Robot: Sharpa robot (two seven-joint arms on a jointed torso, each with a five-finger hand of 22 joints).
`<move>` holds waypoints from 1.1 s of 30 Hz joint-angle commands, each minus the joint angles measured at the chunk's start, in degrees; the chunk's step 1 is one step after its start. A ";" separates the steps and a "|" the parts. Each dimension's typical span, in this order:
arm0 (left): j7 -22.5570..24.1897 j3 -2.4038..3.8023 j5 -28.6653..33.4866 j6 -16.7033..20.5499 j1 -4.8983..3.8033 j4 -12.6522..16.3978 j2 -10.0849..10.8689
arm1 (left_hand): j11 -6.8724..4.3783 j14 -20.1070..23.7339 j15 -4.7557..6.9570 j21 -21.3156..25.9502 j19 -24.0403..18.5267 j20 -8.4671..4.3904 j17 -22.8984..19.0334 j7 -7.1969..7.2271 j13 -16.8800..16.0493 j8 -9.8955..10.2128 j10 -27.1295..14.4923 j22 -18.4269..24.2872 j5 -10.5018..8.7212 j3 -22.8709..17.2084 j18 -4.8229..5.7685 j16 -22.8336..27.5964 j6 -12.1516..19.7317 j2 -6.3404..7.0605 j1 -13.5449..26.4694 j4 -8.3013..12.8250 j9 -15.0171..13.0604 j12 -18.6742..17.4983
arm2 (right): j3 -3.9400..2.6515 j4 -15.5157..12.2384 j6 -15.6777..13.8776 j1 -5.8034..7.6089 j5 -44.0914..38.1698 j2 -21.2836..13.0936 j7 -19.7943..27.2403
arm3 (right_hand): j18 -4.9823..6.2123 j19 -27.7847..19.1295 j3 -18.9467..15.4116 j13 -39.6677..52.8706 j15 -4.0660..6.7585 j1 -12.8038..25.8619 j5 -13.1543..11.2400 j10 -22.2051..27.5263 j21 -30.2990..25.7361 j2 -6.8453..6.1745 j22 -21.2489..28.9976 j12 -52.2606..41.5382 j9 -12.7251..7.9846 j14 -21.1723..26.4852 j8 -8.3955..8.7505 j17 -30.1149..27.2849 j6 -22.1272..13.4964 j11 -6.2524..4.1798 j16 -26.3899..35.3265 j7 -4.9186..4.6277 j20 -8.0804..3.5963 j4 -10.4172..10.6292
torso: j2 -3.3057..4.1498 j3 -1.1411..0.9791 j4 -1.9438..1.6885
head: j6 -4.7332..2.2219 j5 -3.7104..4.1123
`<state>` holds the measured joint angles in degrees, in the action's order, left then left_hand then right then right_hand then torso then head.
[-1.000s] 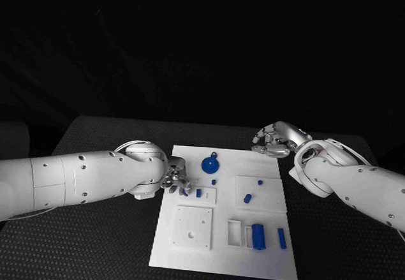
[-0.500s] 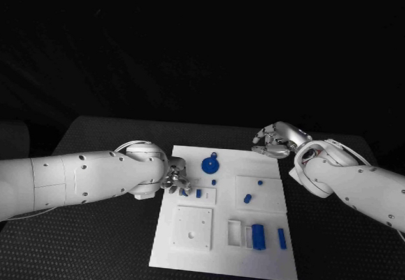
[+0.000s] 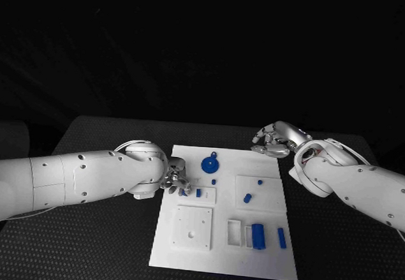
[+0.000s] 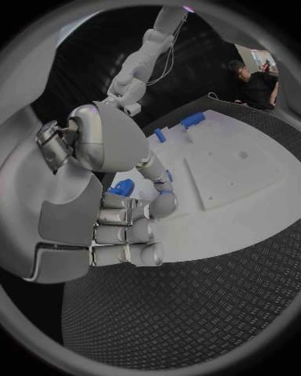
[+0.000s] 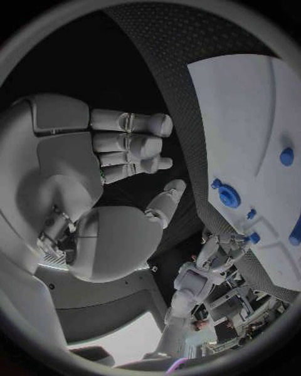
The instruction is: Assemble the parts on the task board
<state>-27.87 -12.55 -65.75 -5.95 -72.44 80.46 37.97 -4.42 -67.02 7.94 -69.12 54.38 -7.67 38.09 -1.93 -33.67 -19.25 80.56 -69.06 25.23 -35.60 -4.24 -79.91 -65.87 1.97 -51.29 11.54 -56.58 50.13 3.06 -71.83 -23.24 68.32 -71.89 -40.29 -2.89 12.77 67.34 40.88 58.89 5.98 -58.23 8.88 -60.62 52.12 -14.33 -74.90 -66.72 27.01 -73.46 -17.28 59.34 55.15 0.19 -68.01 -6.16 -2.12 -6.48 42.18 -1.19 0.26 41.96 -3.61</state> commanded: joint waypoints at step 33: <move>-1.02 -0.35 0.07 -0.87 0.40 -0.89 -1.02 | -1.04 -2.61 3.37 0.78 -0.02 -7.06 -0.59 1.31 0.12 1.22 -0.50 -0.12 -6.55 -2.33 -0.98 1.04 -1.35 0.03 0.28 -0.49 0.22 -0.58 | -0.03 -0.02 0.36 -0.05 -0.12 -0.07 0.55 | 2.23 0.16 -0.14 -0.10 0.01 0.52 0.43 0.36 -0.43 -0.01 -0.84 0.16 -0.09 0.08 0.26 -0.03 -0.11 0.06 0.37 -0.55 -0.20 -0.16 | -0.01 -0.01 0.02 | 0.08 0.09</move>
<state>-28.34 -12.56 -65.65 -6.25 -72.50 79.74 37.28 -4.78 -67.00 7.97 -68.54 54.59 -7.87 37.56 -1.90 -33.63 -18.36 81.00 -69.08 19.16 -36.88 -4.74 -79.24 -66.30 1.65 -50.97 10.26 -56.36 49.74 3.06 -71.83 -23.25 68.30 -71.89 -40.37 -2.84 12.77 67.34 40.88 58.84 5.98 -58.23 9.10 -60.63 51.90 -14.33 -74.91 -66.72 27.01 -73.46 -17.28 59.34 54.99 0.20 -68.01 -6.32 -2.12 -6.48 42.17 -1.20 0.26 42.04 -3.51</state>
